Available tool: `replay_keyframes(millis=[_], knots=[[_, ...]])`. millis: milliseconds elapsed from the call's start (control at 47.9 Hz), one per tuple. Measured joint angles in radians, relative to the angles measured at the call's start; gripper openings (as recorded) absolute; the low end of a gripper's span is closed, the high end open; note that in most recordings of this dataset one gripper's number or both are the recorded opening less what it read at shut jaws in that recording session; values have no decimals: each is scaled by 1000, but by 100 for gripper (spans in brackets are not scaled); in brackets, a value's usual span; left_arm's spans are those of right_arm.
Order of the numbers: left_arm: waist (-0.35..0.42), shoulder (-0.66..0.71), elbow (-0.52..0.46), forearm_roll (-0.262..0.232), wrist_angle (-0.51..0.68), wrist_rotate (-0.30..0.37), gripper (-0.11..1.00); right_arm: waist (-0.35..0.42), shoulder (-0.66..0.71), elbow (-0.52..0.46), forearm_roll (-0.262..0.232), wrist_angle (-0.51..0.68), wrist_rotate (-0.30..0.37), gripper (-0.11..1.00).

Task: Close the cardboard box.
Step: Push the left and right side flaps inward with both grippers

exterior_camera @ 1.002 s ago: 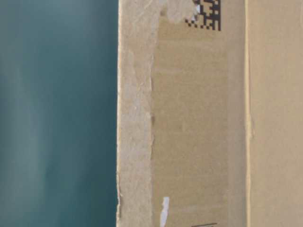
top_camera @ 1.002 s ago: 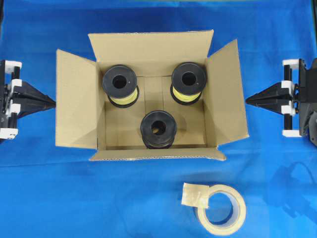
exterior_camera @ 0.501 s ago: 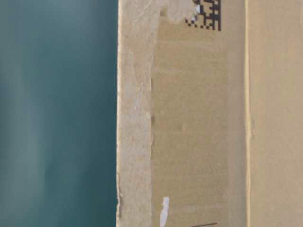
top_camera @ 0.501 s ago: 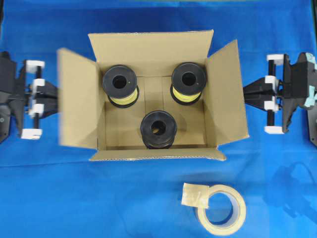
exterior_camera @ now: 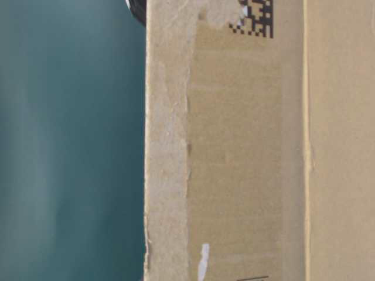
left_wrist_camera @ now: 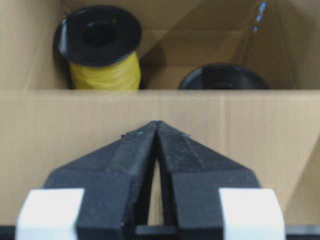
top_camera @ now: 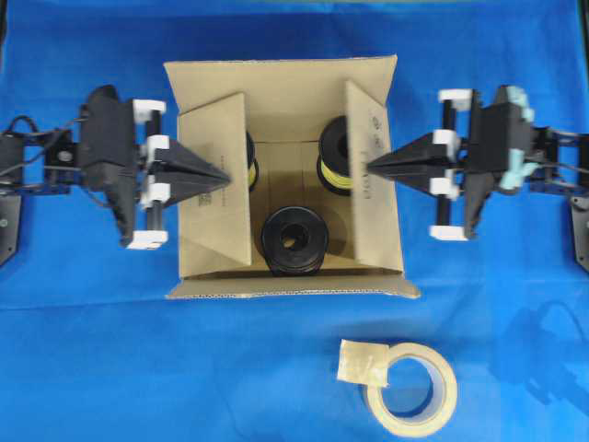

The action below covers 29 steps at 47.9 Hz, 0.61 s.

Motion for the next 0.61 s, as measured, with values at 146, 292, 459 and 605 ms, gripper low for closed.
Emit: replay_keyframes(millis=[146, 292, 459, 605], knots=[[6, 64, -43, 0, -2, 0, 0, 2, 89, -60, 0, 0, 0, 0], [14, 130, -64, -2, -3, 0, 0, 2, 156, -91, 2, 0, 0, 0], [14, 192, -75, -2, -15, -3, 0, 2, 201, -95, 2, -2, -2, 0], [14, 216, -87, -2, -37, -6, 0, 2, 209, -95, 2, 0, -2, 0]])
